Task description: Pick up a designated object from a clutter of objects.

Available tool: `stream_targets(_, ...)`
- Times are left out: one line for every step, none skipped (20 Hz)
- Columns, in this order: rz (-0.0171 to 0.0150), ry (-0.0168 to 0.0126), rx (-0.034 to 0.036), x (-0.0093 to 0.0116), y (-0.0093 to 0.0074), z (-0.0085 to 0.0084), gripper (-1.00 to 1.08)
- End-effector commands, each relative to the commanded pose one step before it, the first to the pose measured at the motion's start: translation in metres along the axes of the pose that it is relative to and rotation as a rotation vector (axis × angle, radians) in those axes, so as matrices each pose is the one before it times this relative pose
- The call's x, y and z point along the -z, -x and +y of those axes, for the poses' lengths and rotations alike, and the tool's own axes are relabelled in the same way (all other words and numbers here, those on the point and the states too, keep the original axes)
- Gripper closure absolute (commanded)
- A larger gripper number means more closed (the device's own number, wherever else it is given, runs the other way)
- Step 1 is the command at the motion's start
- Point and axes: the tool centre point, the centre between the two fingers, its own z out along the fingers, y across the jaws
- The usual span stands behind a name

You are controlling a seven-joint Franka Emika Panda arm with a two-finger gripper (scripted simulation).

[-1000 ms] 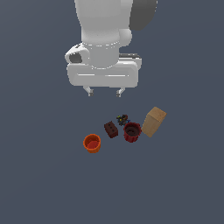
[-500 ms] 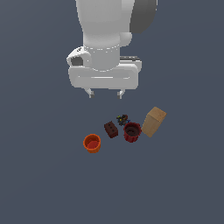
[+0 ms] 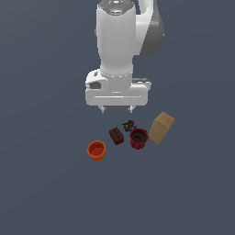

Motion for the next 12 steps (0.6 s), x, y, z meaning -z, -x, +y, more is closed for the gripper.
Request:
stream_targets(-0.00629, 0.00285, 0.02963, -0.02267, 0.00701, -0.00806, -0.92)
stream_targets(-0.00261, 0.00107, 0.01348, -0.01, 0.0034, -0.00372, -0.92)
stream_targets(-0.00274, 0.00097, 0.01431, -0.01043, 0.00379, -0.00398, -0.92)
stream_targets(-0.00281, 0.00083, 0.01483, -0.0106, 0.00412, -0.00416, -0.92)
stream_targets(-0.0028, 0.00065, 0.01491, -0.01044, 0.00434, -0.00422, -0.92)
stream_targets(-0.00278, 0.00047, 0.01501, -0.01028, 0.00454, -0.00429, -0.92)
stream_targets(-0.00276, 0.00028, 0.01506, -0.01011, 0.00475, -0.00435, -0.92)
stream_targets(-0.00274, 0.0001, 0.01513, -0.00993, 0.00494, -0.00442, -0.92)
stream_targets(-0.00272, -0.0001, 0.0152, -0.00976, 0.00513, -0.00449, -0.92)
stream_targets(-0.00269, -0.00029, 0.0152, -0.00954, 0.0053, -0.00454, -0.92)
stream_targets(-0.00256, -0.00046, 0.01465, -0.00898, 0.00526, -0.00443, -0.92)
stream_targets(-0.0024, -0.0006, 0.01388, -0.00833, 0.00512, -0.00425, -0.92)
